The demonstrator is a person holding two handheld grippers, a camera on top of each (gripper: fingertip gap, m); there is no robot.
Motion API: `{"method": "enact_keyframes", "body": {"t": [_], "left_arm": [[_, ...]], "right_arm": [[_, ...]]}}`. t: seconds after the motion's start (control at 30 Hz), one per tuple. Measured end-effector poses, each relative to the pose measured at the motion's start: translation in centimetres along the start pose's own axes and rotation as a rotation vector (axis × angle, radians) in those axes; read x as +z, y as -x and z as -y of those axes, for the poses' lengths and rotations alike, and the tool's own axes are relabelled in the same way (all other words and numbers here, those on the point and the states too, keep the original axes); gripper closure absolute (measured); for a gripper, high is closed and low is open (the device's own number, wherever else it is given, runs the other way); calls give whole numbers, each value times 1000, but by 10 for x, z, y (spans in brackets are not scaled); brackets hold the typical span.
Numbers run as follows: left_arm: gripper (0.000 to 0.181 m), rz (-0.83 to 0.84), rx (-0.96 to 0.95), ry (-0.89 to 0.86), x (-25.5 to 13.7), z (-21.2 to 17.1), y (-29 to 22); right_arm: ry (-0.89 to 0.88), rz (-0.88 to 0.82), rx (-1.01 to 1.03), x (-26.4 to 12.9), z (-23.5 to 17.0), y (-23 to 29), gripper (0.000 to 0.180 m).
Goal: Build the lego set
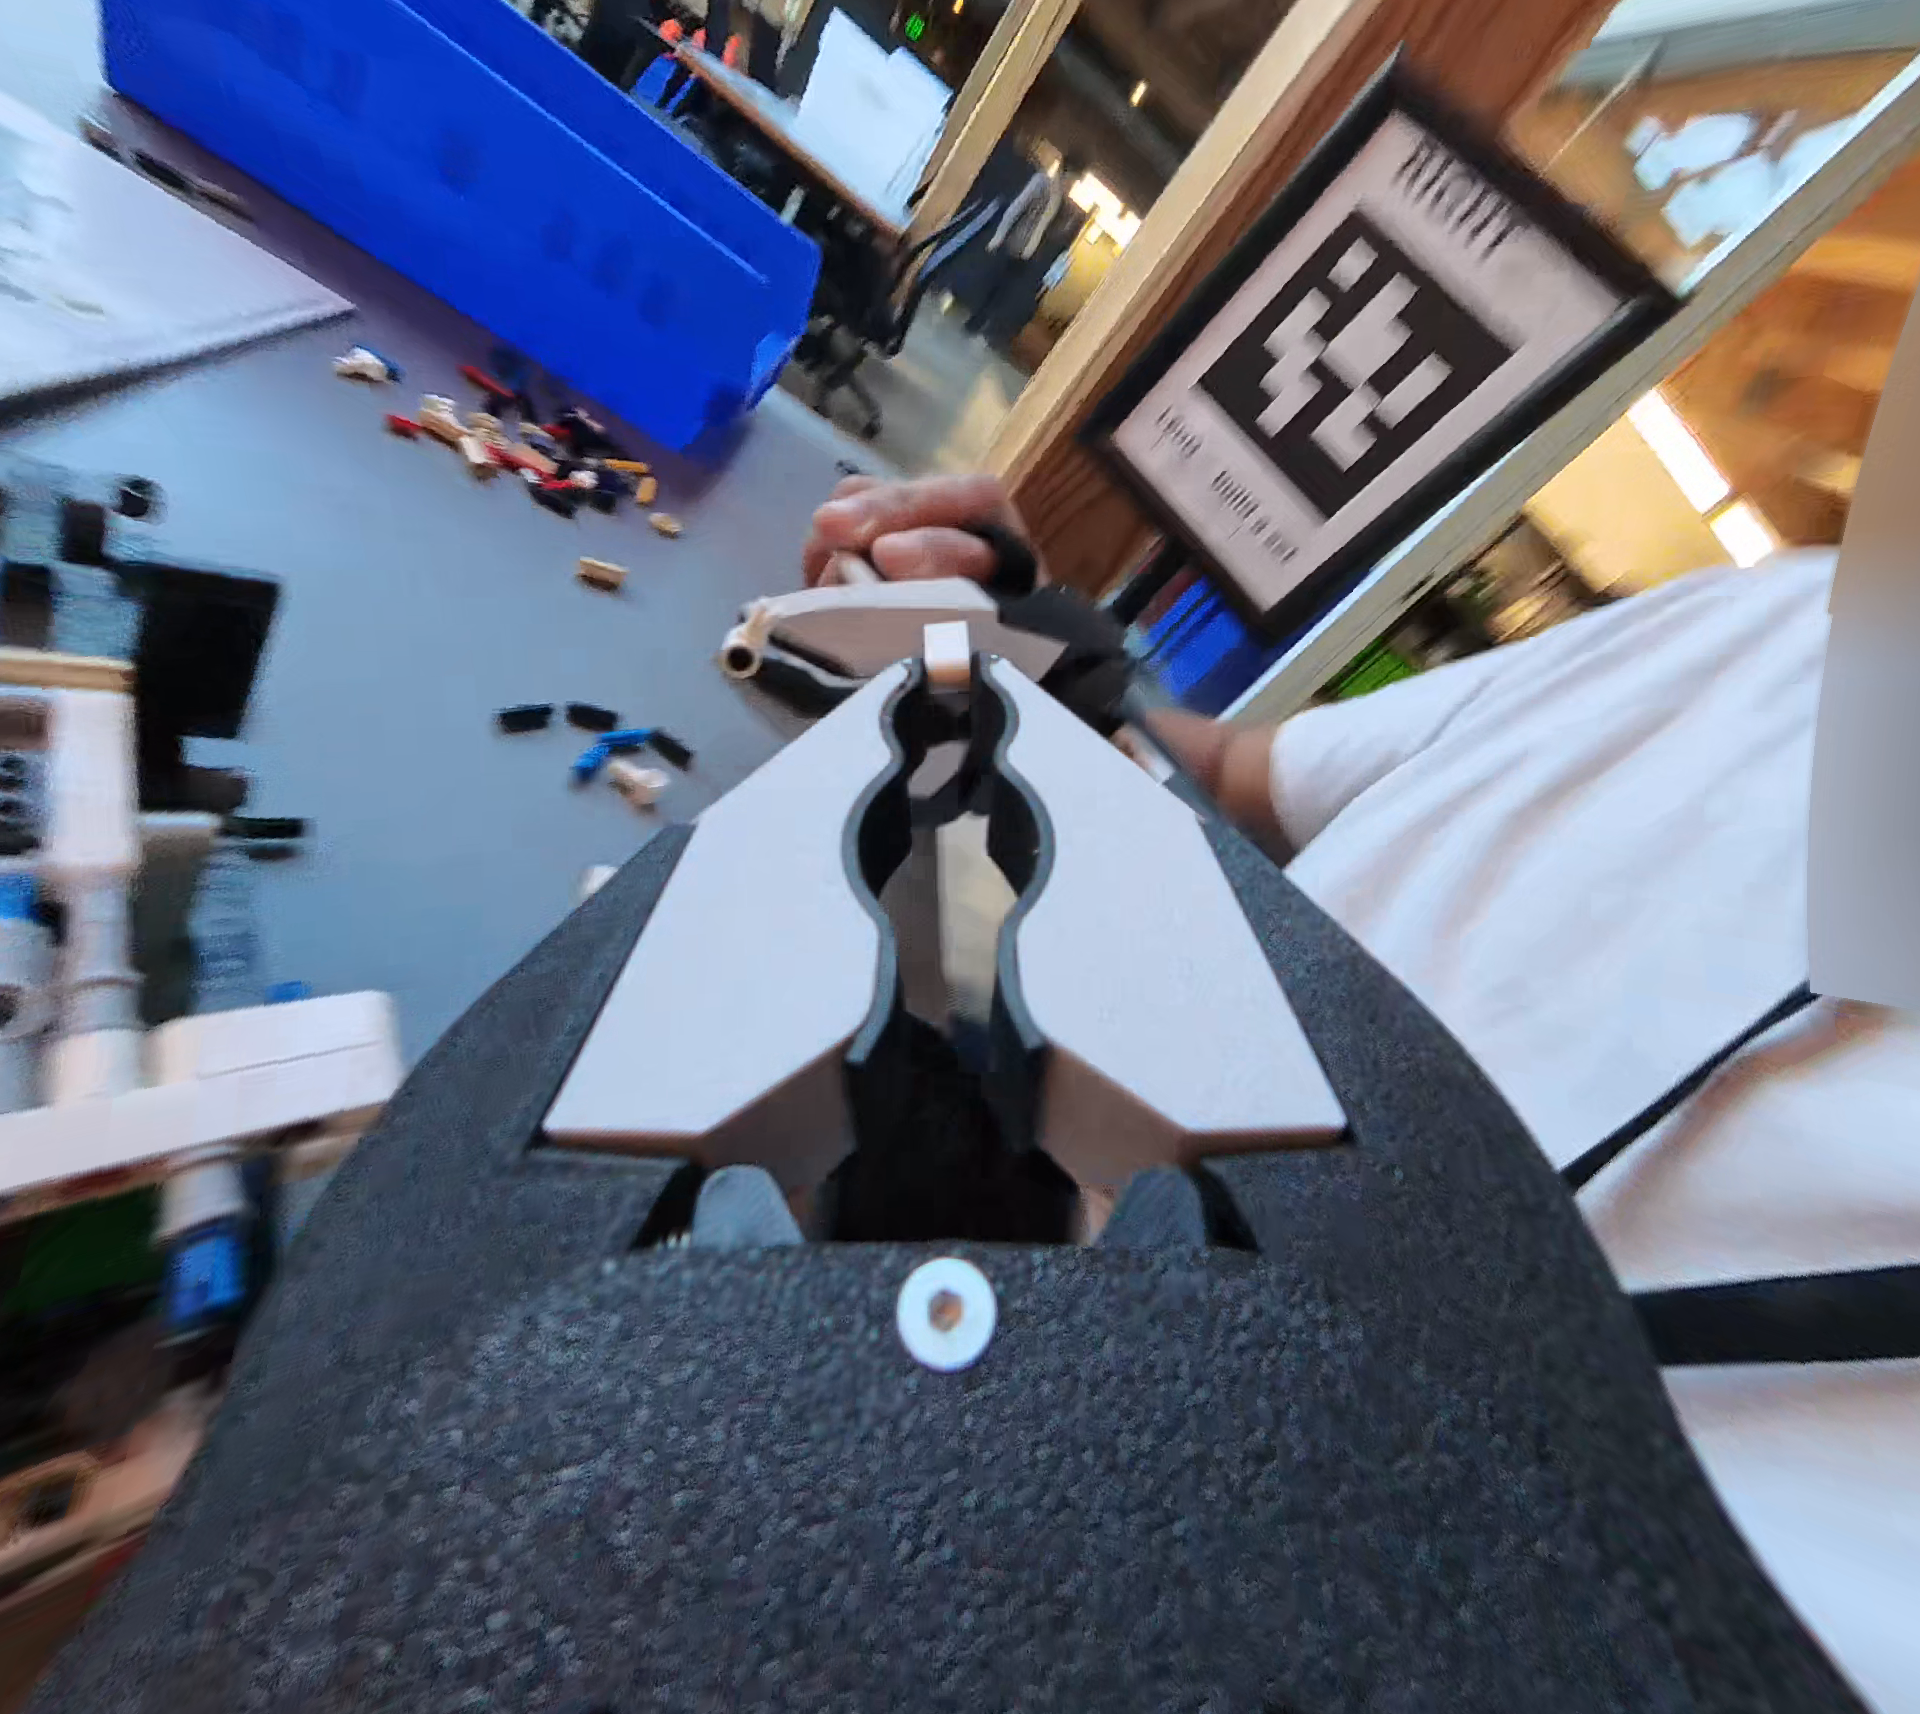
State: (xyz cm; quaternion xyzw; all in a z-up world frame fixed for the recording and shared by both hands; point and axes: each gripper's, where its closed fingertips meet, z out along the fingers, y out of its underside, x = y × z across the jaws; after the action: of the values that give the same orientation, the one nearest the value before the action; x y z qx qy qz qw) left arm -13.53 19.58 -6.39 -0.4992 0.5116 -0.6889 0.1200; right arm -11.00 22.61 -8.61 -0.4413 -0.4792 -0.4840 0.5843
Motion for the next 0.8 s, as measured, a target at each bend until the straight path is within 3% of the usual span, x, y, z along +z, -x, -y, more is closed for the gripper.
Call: {"method": "enact_keyframes", "body": {"t": [0.13,0.37,0.5,0.8], "left_arm": [[178,-30,-171,-129,-3,10,2],[174,-66,-387,-195,-8,-1,6],[177,-115,-471,-173,-6,-9,2],[176,-63,-531,-46,-14,-26,2]], "right_arm": [[-67,-91,-134,4,15,-13,176],[-109,-137,-305,-3,25,-6,175],[-121,-149,-363,-8,29,-4,175],[-169,-121,-442,-12,41,9,175]]}}
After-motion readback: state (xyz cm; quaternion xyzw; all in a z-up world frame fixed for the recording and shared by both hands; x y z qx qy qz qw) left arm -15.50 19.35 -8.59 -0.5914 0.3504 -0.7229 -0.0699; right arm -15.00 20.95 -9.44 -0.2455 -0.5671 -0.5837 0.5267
